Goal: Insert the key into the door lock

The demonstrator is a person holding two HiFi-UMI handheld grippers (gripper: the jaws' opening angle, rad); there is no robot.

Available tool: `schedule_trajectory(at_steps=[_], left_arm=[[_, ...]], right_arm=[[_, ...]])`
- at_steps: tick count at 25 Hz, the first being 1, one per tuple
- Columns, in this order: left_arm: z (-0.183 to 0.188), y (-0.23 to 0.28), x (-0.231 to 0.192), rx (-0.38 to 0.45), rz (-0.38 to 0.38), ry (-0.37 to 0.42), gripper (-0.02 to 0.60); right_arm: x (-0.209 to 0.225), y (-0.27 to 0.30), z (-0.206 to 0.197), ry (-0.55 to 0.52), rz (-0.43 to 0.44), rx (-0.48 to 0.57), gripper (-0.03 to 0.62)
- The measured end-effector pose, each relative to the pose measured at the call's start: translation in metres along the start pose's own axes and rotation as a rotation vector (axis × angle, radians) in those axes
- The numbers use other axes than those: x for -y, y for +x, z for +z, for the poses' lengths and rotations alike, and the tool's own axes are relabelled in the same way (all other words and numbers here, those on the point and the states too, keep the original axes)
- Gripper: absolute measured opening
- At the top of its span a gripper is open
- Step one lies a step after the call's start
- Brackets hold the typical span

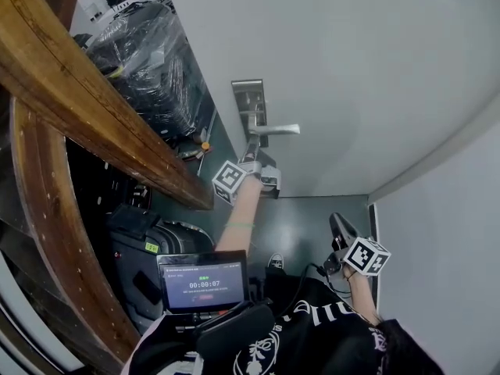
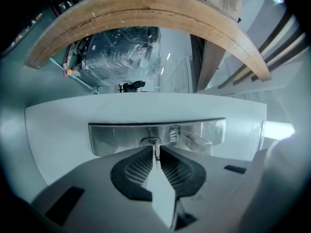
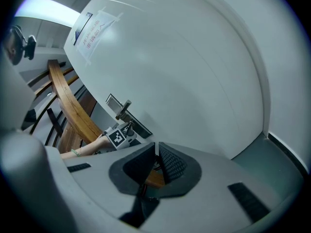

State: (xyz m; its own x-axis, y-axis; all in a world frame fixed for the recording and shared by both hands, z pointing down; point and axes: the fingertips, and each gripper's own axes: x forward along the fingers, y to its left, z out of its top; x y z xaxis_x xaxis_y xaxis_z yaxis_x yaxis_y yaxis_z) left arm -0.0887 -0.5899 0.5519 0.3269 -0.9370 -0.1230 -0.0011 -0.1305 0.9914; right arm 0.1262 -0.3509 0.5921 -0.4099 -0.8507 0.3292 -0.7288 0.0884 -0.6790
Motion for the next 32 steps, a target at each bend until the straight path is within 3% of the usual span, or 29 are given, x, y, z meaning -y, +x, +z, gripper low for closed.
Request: schedule_trajectory(at_steps=[2,5,9,10,12,14,16,19,25,32], left_arm=[[-0.005,-0.001,0.002,-0.046,-0.013,0.058,0.036],[-0.015,-0.013,0.0,-0.099,-0.025,0.096,0.105],[-0.031,-0.052,-0.013,-0.163,-0.006,0.133,0.106],[-0.037,-0.065,-0.016,-0.186,-0.009,0.135,0.096],[-0.05,-0.093,-0.014,-0.231,-0.034,0.128,0.016],[-0.064,-0.121,-0.007,-0.272,-0.057,0.152,0.005],[-0.078,-0.152,-0.005,-0.321,-0.051,0.246,0.005],[-0.094,-0.195,-0.01,-0.373,0.008,0.46,0.005],[-0.129,-0.254,0.041,-0.333,-0.032,0.631,0.005],[-0.19,-0.339,0.067,-0.32,-0.034,0.681,0.005]], right_arm=[[0.001,-0.003,0.001,0.002,-0.002,0.002,0.035],[0.002,-0.007,0.001,0.005,-0.002,0.004,0.035],[0.002,-0.014,-0.001,0.003,0.01,-0.008,0.035],[0.001,-0.016,-0.003,0.003,0.015,-0.011,0.035],[-0.001,-0.021,-0.008,0.004,0.027,-0.017,0.035],[-0.004,-0.027,-0.014,0.003,0.043,-0.025,0.035],[-0.005,-0.035,-0.025,0.003,0.06,-0.034,0.035],[-0.007,-0.051,-0.042,-0.001,0.09,-0.056,0.035],[-0.02,-0.096,-0.063,-0.015,0.157,-0.106,0.035],[-0.023,-0.159,-0.101,-0.026,0.227,-0.159,0.035]])
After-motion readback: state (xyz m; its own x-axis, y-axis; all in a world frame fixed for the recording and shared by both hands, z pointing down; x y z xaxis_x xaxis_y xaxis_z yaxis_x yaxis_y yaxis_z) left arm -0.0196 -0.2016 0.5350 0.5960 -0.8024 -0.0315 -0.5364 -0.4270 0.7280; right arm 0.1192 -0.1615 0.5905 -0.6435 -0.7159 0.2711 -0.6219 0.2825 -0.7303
